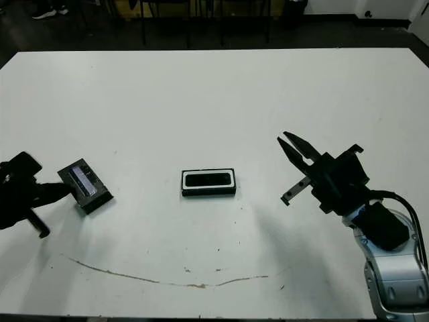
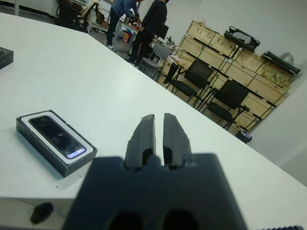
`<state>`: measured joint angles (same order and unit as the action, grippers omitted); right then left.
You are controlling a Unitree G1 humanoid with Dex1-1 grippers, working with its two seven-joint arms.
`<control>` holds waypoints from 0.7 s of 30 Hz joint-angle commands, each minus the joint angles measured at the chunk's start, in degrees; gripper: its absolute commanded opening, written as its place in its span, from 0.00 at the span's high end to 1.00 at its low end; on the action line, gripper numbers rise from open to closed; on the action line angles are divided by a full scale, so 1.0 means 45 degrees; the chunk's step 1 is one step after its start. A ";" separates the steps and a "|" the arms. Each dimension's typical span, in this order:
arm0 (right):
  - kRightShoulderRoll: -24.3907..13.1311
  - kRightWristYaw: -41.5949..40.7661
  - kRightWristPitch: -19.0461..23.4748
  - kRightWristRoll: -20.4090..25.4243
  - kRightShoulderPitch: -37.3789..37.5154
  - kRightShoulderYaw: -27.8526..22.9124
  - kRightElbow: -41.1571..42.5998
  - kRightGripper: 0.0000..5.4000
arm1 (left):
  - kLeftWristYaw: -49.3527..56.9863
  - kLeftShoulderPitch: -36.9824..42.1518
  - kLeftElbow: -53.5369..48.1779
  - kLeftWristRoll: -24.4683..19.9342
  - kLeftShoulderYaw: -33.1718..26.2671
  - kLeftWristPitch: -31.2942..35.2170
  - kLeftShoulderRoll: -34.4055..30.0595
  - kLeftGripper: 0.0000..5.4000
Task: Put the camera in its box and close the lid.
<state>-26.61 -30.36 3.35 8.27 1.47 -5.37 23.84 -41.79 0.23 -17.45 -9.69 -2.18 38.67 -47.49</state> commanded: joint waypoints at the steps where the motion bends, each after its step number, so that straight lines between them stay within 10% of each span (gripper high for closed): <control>1: -0.0134 0.0004 -0.0011 -0.0131 0.0130 0.0061 -0.0128 1.00 | -0.0026 0.0562 0.0198 0.0411 0.0774 0.0021 -0.0036 1.00; 21: -0.0121 -0.0040 -0.0451 -0.0063 0.0279 0.0069 -0.0471 1.00 | -0.0296 0.2504 0.1885 0.0789 0.1080 -0.0454 0.0091 1.00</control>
<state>-26.61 -30.36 0.94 8.28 2.12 -5.29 22.37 -42.68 12.89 -8.69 -5.09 4.43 37.11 -47.36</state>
